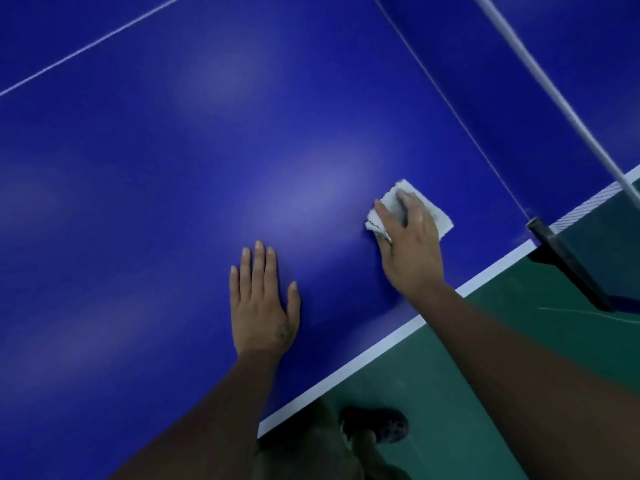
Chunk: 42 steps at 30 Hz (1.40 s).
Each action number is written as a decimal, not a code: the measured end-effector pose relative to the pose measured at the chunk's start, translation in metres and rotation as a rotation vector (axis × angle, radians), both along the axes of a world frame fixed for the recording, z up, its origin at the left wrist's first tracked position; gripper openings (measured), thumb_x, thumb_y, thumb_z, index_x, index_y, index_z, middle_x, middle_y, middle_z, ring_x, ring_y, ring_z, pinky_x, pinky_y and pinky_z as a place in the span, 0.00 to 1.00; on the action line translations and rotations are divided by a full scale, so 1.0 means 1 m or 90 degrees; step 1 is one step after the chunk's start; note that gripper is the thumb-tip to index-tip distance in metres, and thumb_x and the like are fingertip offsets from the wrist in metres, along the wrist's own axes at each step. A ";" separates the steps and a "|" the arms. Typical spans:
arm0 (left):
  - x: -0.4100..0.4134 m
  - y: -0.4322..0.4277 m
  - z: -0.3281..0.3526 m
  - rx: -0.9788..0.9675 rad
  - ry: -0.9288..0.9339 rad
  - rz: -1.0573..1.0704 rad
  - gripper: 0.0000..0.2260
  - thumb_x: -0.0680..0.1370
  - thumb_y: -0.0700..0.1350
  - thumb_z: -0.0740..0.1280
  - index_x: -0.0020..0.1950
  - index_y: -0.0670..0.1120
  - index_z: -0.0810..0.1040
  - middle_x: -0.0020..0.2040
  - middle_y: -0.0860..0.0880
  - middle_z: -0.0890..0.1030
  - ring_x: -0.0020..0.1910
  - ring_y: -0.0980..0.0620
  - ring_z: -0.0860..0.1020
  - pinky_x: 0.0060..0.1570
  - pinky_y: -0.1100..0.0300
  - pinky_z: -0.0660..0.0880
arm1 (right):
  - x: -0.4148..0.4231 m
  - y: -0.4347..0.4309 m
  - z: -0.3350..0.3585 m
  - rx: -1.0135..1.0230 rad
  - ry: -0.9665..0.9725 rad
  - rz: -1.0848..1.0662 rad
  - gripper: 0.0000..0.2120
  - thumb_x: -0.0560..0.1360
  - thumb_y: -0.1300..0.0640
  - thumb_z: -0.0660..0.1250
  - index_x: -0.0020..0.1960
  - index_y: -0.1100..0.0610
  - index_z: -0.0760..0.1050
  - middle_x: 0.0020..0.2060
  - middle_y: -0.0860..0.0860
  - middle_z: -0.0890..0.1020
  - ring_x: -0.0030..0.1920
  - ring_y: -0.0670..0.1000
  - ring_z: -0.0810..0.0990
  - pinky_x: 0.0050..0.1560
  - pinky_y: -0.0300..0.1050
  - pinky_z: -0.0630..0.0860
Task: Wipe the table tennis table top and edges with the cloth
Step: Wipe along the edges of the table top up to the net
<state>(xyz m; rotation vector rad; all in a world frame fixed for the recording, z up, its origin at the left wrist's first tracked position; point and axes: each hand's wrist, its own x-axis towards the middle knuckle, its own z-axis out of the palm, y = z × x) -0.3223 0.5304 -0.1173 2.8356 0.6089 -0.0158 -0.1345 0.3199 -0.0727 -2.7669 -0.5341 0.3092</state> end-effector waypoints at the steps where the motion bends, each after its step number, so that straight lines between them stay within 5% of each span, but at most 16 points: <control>1: 0.001 0.000 -0.001 0.000 -0.008 0.000 0.31 0.88 0.57 0.55 0.87 0.42 0.58 0.89 0.46 0.55 0.88 0.45 0.50 0.86 0.41 0.51 | -0.003 0.003 -0.007 0.001 -0.001 -0.009 0.24 0.87 0.53 0.64 0.82 0.52 0.68 0.83 0.60 0.61 0.83 0.62 0.59 0.83 0.57 0.56; 4: 0.000 -0.001 -0.002 -0.006 -0.028 0.006 0.29 0.88 0.53 0.54 0.87 0.41 0.60 0.88 0.44 0.57 0.88 0.44 0.52 0.86 0.41 0.52 | -0.020 0.025 -0.020 0.008 -0.001 -0.025 0.27 0.88 0.52 0.61 0.85 0.53 0.60 0.86 0.59 0.54 0.86 0.62 0.50 0.86 0.57 0.42; 10: -0.001 0.000 0.002 -0.006 -0.026 -0.003 0.29 0.84 0.46 0.53 0.86 0.40 0.60 0.88 0.42 0.58 0.88 0.43 0.53 0.86 0.41 0.50 | -0.121 0.037 -0.035 0.094 -0.057 0.348 0.31 0.82 0.63 0.62 0.84 0.63 0.59 0.84 0.61 0.59 0.85 0.63 0.56 0.84 0.65 0.54; 15: -0.001 -0.002 0.002 -0.017 -0.044 0.004 0.30 0.83 0.43 0.54 0.86 0.40 0.60 0.88 0.43 0.58 0.88 0.43 0.52 0.86 0.42 0.49 | -0.178 -0.045 -0.025 0.015 -0.007 0.489 0.44 0.76 0.57 0.68 0.87 0.56 0.51 0.87 0.54 0.53 0.87 0.56 0.49 0.85 0.58 0.47; 19: -0.001 -0.001 0.000 -0.014 -0.051 0.005 0.29 0.84 0.44 0.54 0.86 0.40 0.60 0.88 0.43 0.58 0.88 0.43 0.52 0.86 0.41 0.51 | -0.102 -0.078 -0.023 -0.013 -0.117 0.406 0.36 0.83 0.56 0.65 0.85 0.64 0.51 0.78 0.58 0.72 0.82 0.66 0.63 0.81 0.61 0.50; 21: -0.001 -0.001 0.000 -0.018 -0.057 0.006 0.29 0.84 0.43 0.55 0.86 0.40 0.60 0.88 0.43 0.58 0.88 0.43 0.52 0.86 0.40 0.52 | -0.037 -0.081 -0.019 -0.043 -0.071 0.279 0.37 0.82 0.55 0.68 0.84 0.64 0.54 0.80 0.61 0.68 0.80 0.69 0.66 0.83 0.60 0.47; 26: -0.001 -0.002 0.000 -0.009 -0.055 0.006 0.30 0.83 0.43 0.56 0.86 0.40 0.60 0.88 0.44 0.58 0.88 0.43 0.52 0.86 0.41 0.52 | 0.052 -0.050 -0.019 -0.040 -0.055 0.009 0.29 0.90 0.49 0.51 0.86 0.61 0.53 0.86 0.56 0.54 0.87 0.58 0.50 0.86 0.60 0.46; 28: -0.001 -0.001 0.001 -0.009 -0.058 0.004 0.30 0.83 0.43 0.56 0.86 0.40 0.61 0.88 0.43 0.58 0.88 0.43 0.53 0.86 0.41 0.52 | 0.038 -0.019 -0.018 -0.065 -0.060 0.013 0.29 0.90 0.50 0.49 0.86 0.63 0.52 0.86 0.59 0.53 0.86 0.62 0.50 0.86 0.62 0.44; 31: -0.002 -0.001 0.000 -0.014 -0.054 -0.001 0.30 0.83 0.44 0.55 0.86 0.40 0.60 0.88 0.43 0.58 0.88 0.43 0.52 0.85 0.40 0.53 | -0.034 0.009 -0.026 -0.106 -0.065 0.217 0.30 0.87 0.56 0.55 0.85 0.67 0.52 0.84 0.64 0.55 0.83 0.71 0.55 0.83 0.70 0.47; 35: -0.002 0.001 -0.003 -0.016 -0.053 -0.001 0.30 0.83 0.44 0.55 0.86 0.39 0.60 0.88 0.43 0.57 0.88 0.43 0.52 0.85 0.39 0.53 | -0.137 -0.016 -0.026 -0.011 -0.057 0.418 0.32 0.83 0.55 0.60 0.85 0.63 0.56 0.85 0.60 0.57 0.86 0.63 0.54 0.85 0.65 0.52; 39: -0.003 0.001 -0.002 -0.019 -0.059 0.001 0.30 0.84 0.44 0.54 0.87 0.39 0.59 0.88 0.43 0.57 0.88 0.43 0.52 0.85 0.38 0.53 | -0.140 -0.083 -0.015 -0.086 0.020 0.341 0.35 0.80 0.57 0.58 0.86 0.53 0.54 0.85 0.54 0.56 0.86 0.54 0.50 0.86 0.57 0.45; 42: -0.003 0.002 -0.003 -0.019 -0.044 0.004 0.30 0.84 0.45 0.54 0.87 0.41 0.58 0.88 0.45 0.56 0.88 0.44 0.51 0.85 0.39 0.52 | -0.072 -0.121 -0.005 -0.196 -0.010 0.202 0.31 0.85 0.51 0.46 0.86 0.61 0.52 0.84 0.61 0.54 0.85 0.64 0.52 0.84 0.63 0.52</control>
